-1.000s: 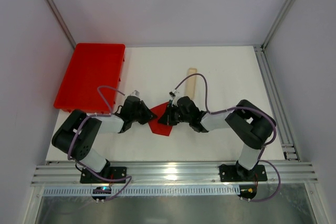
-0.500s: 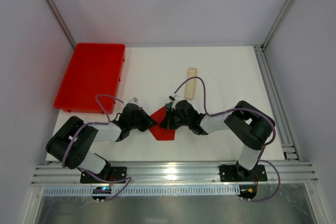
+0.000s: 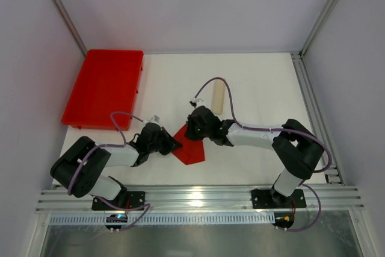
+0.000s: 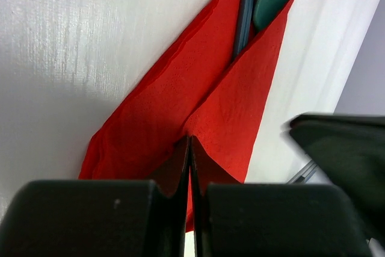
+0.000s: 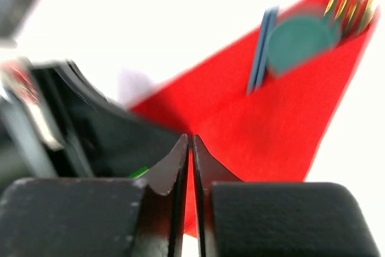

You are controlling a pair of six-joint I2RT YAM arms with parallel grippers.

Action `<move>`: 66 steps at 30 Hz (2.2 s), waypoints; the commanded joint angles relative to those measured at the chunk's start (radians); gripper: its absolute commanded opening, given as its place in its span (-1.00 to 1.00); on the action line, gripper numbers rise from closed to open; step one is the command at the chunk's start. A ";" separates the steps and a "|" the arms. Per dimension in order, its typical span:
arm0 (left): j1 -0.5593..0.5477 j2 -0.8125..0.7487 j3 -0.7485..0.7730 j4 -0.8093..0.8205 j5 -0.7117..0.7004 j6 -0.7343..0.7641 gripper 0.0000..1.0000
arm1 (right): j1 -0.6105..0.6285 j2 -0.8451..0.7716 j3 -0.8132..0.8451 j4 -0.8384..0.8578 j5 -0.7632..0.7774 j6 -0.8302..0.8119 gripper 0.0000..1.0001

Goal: Place the utensils on the paper napkin and roll it up

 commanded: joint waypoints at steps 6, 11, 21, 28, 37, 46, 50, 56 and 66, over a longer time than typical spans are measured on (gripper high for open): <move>-0.019 0.031 -0.046 -0.122 -0.020 0.032 -1.00 | 0.005 0.134 0.458 -0.566 0.299 -0.163 -0.22; -0.021 0.037 -0.043 -0.122 -0.013 0.035 -1.00 | 0.003 0.214 0.562 -0.648 0.327 -0.196 0.08; -0.021 0.043 -0.035 -0.126 -0.011 0.044 -1.00 | -0.010 0.259 0.546 -0.630 0.299 -0.211 0.18; -0.021 0.037 -0.033 -0.131 -0.010 0.044 -1.00 | -0.023 0.285 0.538 -0.607 0.282 -0.214 0.30; -0.021 0.042 -0.033 -0.128 -0.007 0.044 -1.00 | -0.039 0.342 0.565 -0.590 0.264 -0.236 0.36; -0.021 0.048 -0.030 -0.125 -0.005 0.042 -1.00 | -0.052 0.366 0.578 -0.595 0.268 -0.240 0.34; -0.021 0.046 -0.030 -0.125 -0.007 0.042 -1.00 | -0.053 0.353 0.556 -0.584 0.265 -0.242 0.27; -0.023 0.043 -0.030 -0.129 -0.007 0.041 -1.00 | -0.058 0.353 0.546 -0.558 0.238 -0.254 0.06; -0.023 0.040 -0.027 -0.137 -0.010 0.041 -1.00 | -0.055 0.157 0.440 -0.447 0.218 -0.286 0.39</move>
